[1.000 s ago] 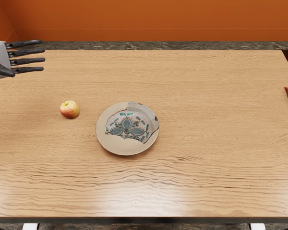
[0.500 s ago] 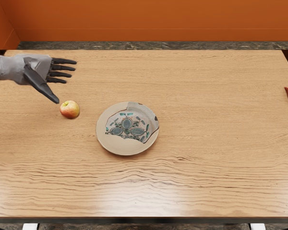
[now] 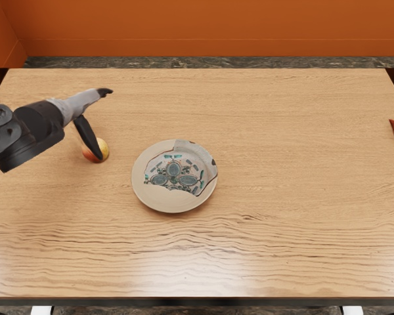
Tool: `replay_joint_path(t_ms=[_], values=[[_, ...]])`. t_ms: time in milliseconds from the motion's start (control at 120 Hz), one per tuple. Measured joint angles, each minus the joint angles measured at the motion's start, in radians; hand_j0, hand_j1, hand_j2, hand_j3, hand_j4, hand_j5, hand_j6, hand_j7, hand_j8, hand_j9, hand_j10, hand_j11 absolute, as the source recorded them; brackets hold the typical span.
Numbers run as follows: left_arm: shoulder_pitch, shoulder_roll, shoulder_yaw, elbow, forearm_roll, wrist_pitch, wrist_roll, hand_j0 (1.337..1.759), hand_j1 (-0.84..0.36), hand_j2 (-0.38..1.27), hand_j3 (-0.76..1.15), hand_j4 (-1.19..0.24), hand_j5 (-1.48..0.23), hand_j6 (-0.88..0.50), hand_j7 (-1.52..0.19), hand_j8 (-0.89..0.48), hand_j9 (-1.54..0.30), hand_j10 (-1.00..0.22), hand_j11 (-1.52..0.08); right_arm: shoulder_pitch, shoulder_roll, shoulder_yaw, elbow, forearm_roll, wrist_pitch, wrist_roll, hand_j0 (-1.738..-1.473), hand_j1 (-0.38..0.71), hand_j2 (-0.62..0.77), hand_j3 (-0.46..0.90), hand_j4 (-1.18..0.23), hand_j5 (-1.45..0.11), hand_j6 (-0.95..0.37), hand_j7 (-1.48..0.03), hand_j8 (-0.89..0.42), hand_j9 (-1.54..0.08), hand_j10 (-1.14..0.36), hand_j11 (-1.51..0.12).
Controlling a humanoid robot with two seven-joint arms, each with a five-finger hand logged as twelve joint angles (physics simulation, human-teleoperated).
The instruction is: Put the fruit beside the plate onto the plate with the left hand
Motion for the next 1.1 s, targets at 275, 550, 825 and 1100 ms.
replay_joint_path(t_ms=[275, 550, 825, 1100], values=[[-0.003, -0.016, 0.131, -0.015, 0.142, 0.091, 0.0, 1.658, 0.29, 0.01, 0.0, -0.06, -0.07, -0.06, -0.07, -0.06, -0.07, -0.06, -0.07, 0.0, 0.0, 0.0, 0.0, 0.0, 0.0, 0.0, -1.658, -0.33, 0.0, 0.0, -0.02, -0.02, -0.02, -0.02, -0.02, -0.02, -0.02, -0.02], [0.002, -0.013, 0.148, -0.01, 0.149, 0.097, 0.0, 1.658, 0.09, 0.05, 0.0, -0.22, -0.28, -0.22, -0.28, -0.22, -0.28, -0.22, -0.28, 0.0, 0.0, 0.0, 0.0, 0.0, 0.0, 0.0, -1.658, -0.33, 0.0, 0.0, -0.02, -0.02, -0.02, -0.02, -0.02, -0.02, -0.02, -0.02], [0.017, -0.006, 0.154, -0.004, 0.149, 0.133, 0.0, 1.658, -0.03, 0.07, 0.0, -0.33, -0.42, -0.33, -0.42, -0.33, -0.42, -0.33, -0.42, 0.0, 0.0, 0.0, 0.0, 0.0, 0.0, 0.0, -1.658, -0.33, 0.0, 0.0, -0.02, -0.02, -0.02, -0.02, -0.02, -0.02, -0.02, -0.02], [0.019, -0.006, 0.202, 0.01, 0.148, 0.147, 0.0, 1.658, -0.13, 0.08, 0.0, -0.41, -0.52, -0.41, -0.52, -0.41, -0.52, -0.41, -0.52, 0.0, 0.0, 0.0, 0.0, 0.0, 0.0, 0.0, -1.658, -0.33, 0.0, 0.0, -0.02, -0.02, -0.02, -0.02, -0.02, -0.02, -0.02, -0.02]])
